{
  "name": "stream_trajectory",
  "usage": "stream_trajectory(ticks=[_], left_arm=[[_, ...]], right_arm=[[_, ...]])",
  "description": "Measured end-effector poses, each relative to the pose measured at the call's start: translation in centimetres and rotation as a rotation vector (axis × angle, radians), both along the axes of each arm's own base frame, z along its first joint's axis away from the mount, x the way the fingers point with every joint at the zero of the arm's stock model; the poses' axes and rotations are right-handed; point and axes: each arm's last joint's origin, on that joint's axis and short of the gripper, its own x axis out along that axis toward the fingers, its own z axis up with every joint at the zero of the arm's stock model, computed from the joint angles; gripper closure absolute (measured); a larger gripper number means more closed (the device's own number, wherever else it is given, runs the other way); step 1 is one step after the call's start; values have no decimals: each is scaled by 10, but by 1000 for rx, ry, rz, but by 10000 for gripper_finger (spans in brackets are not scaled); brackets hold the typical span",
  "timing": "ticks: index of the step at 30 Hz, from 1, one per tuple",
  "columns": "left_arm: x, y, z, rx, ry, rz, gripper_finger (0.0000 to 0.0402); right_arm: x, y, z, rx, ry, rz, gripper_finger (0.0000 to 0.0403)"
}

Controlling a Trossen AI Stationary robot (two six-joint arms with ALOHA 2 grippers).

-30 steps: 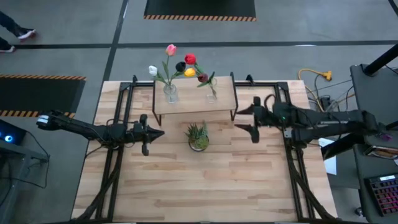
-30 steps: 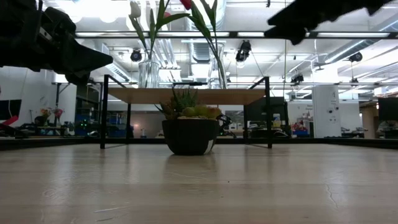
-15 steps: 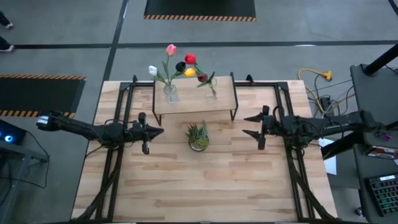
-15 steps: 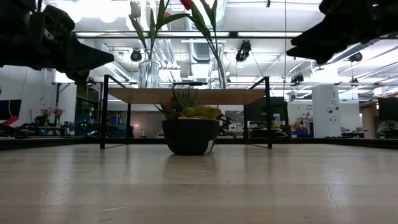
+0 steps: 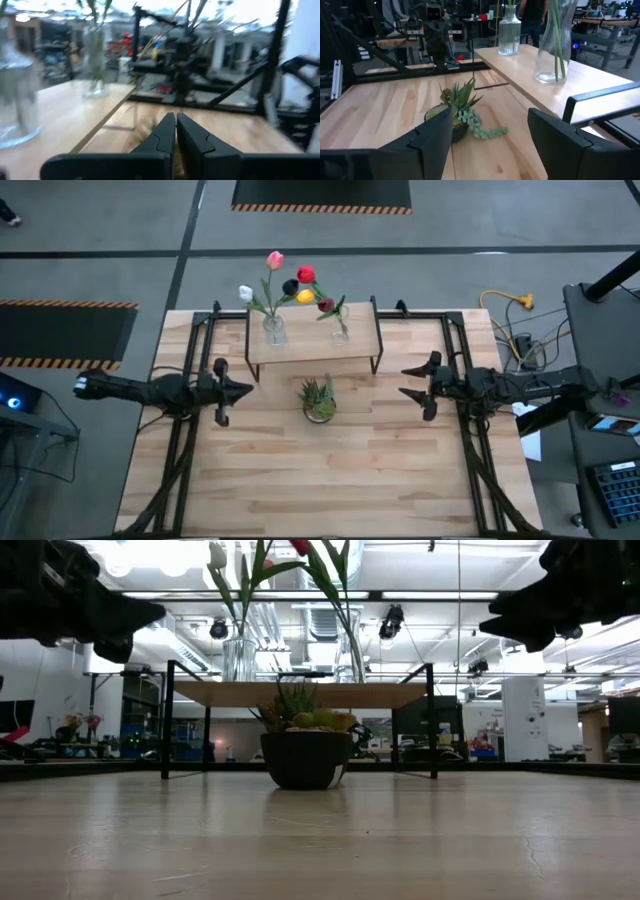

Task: Pick and place flowers into a vace then onto a shelf
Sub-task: Return to Home Position

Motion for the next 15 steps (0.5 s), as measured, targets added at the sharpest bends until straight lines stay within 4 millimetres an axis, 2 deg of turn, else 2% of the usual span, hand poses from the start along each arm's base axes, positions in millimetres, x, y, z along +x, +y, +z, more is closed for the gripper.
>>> stream_trajectory(ticks=[8,15], left_arm=[[-4,-2,5,17,-57,-80,402],[-4,-2,1,18,-19,-79,402]], right_arm=[[-2,0,-10,29,2,8,157],[-11,4,-10,45,-42,127,157]])
